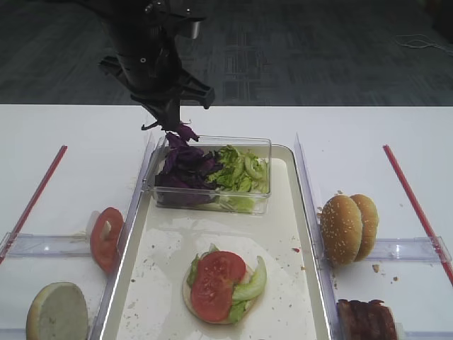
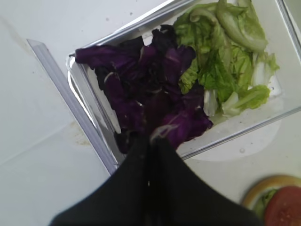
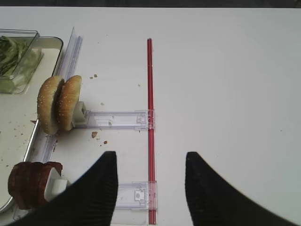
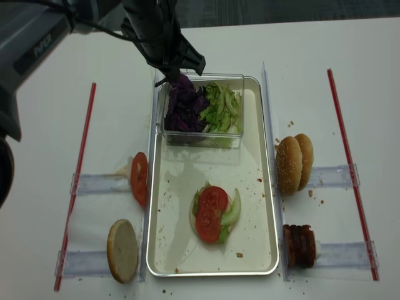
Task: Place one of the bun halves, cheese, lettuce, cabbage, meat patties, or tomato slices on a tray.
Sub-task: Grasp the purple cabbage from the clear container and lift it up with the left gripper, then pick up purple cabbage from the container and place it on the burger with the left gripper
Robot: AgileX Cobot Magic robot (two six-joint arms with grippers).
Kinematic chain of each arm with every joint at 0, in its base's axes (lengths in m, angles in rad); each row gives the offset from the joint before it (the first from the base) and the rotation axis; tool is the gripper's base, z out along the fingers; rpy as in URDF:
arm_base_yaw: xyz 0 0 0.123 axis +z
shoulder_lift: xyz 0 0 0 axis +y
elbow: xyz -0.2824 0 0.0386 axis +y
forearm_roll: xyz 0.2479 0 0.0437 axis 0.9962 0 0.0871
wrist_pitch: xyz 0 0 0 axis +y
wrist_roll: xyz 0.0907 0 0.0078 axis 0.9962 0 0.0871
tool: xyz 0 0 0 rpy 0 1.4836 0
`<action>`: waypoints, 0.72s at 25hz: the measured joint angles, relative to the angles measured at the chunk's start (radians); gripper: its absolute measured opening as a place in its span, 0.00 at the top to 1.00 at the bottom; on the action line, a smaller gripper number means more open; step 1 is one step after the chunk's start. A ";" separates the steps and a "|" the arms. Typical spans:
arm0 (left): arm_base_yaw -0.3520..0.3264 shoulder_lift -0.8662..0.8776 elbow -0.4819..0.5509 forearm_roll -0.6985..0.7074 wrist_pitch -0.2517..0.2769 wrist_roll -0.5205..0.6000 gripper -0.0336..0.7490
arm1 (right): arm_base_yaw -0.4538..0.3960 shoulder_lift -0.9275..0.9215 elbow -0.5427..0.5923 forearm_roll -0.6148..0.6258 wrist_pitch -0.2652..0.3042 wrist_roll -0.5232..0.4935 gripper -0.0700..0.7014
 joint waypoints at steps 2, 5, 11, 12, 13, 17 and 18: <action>0.000 0.000 0.000 -0.002 0.019 -0.005 0.92 | 0.000 0.000 0.000 0.000 0.000 0.000 0.42; 0.000 0.000 0.000 -0.002 0.065 -0.009 0.92 | 0.000 0.000 0.000 0.000 0.000 0.000 0.42; 0.000 -0.027 0.000 0.000 0.099 -0.009 0.92 | 0.000 0.000 0.000 0.000 0.000 0.000 0.42; 0.000 -0.034 0.000 0.000 0.099 -0.009 0.92 | 0.000 0.000 0.000 0.000 0.000 0.000 0.42; 0.000 -0.041 0.000 0.000 0.100 -0.009 0.92 | 0.000 0.000 0.000 0.000 0.000 0.000 0.42; 0.000 -0.060 0.000 0.000 0.103 -0.009 0.92 | 0.000 0.000 0.000 0.000 0.000 0.000 0.42; 0.000 -0.068 0.008 -0.004 0.103 -0.009 0.92 | 0.000 0.000 0.000 0.000 0.000 0.000 0.42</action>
